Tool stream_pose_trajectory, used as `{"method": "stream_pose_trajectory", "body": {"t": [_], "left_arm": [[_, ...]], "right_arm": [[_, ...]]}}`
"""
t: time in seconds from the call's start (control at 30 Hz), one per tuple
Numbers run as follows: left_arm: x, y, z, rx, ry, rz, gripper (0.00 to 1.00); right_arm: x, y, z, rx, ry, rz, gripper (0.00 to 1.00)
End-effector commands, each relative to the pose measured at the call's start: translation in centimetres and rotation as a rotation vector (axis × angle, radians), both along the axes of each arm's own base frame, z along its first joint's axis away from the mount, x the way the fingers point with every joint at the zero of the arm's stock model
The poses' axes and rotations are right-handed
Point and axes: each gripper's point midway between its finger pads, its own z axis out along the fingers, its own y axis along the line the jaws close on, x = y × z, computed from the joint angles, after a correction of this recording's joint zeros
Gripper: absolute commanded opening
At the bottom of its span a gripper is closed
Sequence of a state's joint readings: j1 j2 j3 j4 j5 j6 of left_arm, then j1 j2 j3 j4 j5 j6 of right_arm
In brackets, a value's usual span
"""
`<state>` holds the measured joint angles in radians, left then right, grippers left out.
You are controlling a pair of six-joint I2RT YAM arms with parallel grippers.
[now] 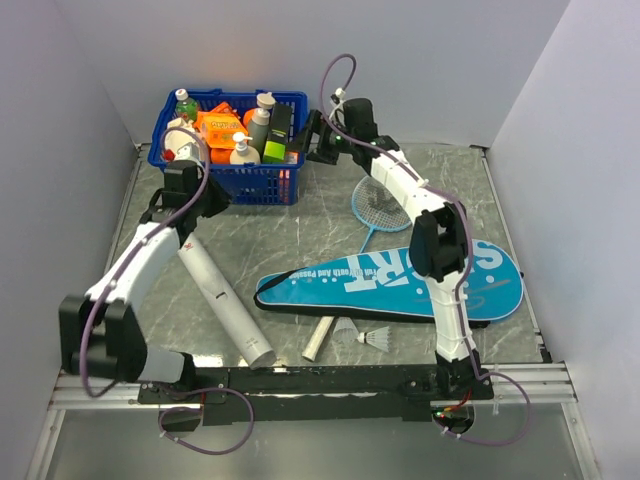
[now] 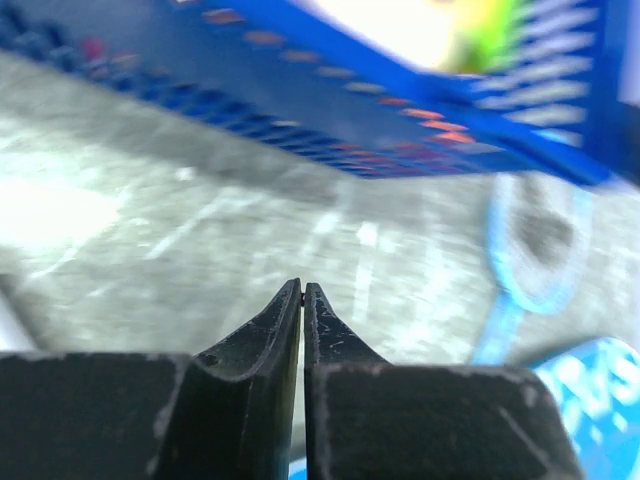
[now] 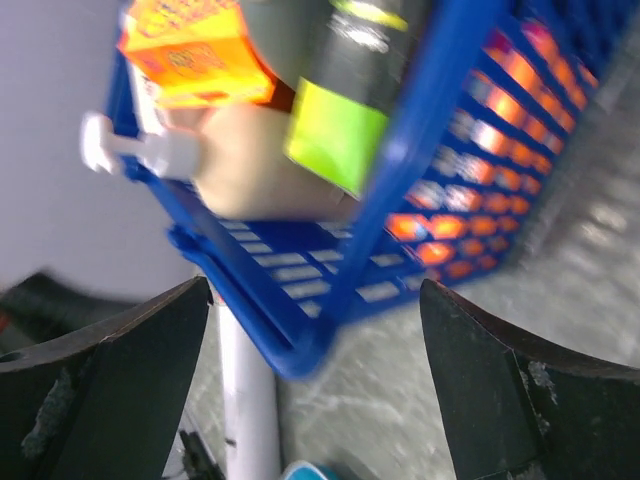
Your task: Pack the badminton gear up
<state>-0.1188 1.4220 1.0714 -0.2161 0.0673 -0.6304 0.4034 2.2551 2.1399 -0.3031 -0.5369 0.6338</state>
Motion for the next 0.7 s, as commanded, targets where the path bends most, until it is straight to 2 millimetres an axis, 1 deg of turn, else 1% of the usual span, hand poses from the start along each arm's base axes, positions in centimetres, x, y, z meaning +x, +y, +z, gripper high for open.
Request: {"method": "stream_pose_trajectory", "body": {"t": [0.0,0.03,0.07,0.13,0.23,0.27,0.3,0.33,0.37,0.4,0.43,0.47,0.5,0.53,0.57,0.6,0.63,0.67], "left_arm": [[-2.4,-0.9,3.4,-0.029,-0.065,-0.029,0.11],[-2.9,-0.9,4.1,-0.03,-0.081,-0.034,0.11],[-3.2,-0.8,4.0,-0.025,-0.076,-0.032,0.12],[-3.8,-0.6,4.7,-0.016,-0.093,-0.029,0.11],[-4.4,-0.2,5.0,-0.002,-0.103,-0.028,0.12],[-4.6,-0.2,5.1,0.0,-0.105,-0.029,0.12],[-4.8,-0.2,5.1,0.002,-0.104,-0.029,0.12],[-5.0,-0.1,5.3,0.005,-0.111,-0.032,0.12],[-5.2,0.0,5.4,0.01,-0.112,-0.031,0.12],[-5.3,0.0,5.5,0.014,-0.113,-0.03,0.12],[-5.4,0.2,5.7,0.019,-0.121,-0.026,0.12],[-5.5,0.3,5.8,0.024,-0.123,-0.023,0.12],[-5.6,0.4,5.9,0.028,-0.127,-0.021,0.12],[-5.7,0.4,6.2,0.031,-0.135,-0.023,0.12],[-5.8,0.6,6.2,0.036,-0.136,-0.017,0.12],[-5.8,0.6,6.3,0.04,-0.137,-0.017,0.12],[-5.8,0.7,6.7,0.043,-0.146,-0.016,0.12],[-5.9,0.8,6.6,0.051,-0.142,-0.015,0.12]], "right_arm": [[1.1,2.6,2.9,0.128,-0.048,0.037,0.91],[1.2,2.9,3.1,0.149,-0.044,0.036,0.89],[1.1,3.3,2.7,0.154,-0.035,0.039,0.88],[0.9,3.9,2.5,0.159,-0.026,0.042,0.86],[0.5,5.0,1.9,0.178,-0.013,0.066,0.83],[0.7,5.2,1.8,0.194,-0.023,0.074,0.83],[0.2,5.8,2.0,0.211,-0.021,0.104,0.83],[0.2,6.2,2.1,0.237,-0.012,0.116,0.83],[0.1,6.9,2.0,0.262,-0.019,0.139,0.82],[-0.3,7.5,2.7,0.302,-0.012,0.17,0.82],[-0.5,8.1,3.8,0.33,-0.029,0.192,0.82],[-0.3,8.8,2.7,0.34,-0.008,0.203,0.82],[-0.4,9.3,3.1,0.37,0.002,0.215,0.83],[-0.8,10.0,4.1,0.393,-0.015,0.239,0.83],[-0.6,10.5,3.1,0.398,0.001,0.244,0.83],[-0.7,10.9,3.4,0.412,0.003,0.246,0.84],[-1.0,11.5,3.3,0.419,0.0,0.254,0.84],[-1.1,11.8,3.1,0.423,0.001,0.26,0.85]]}}
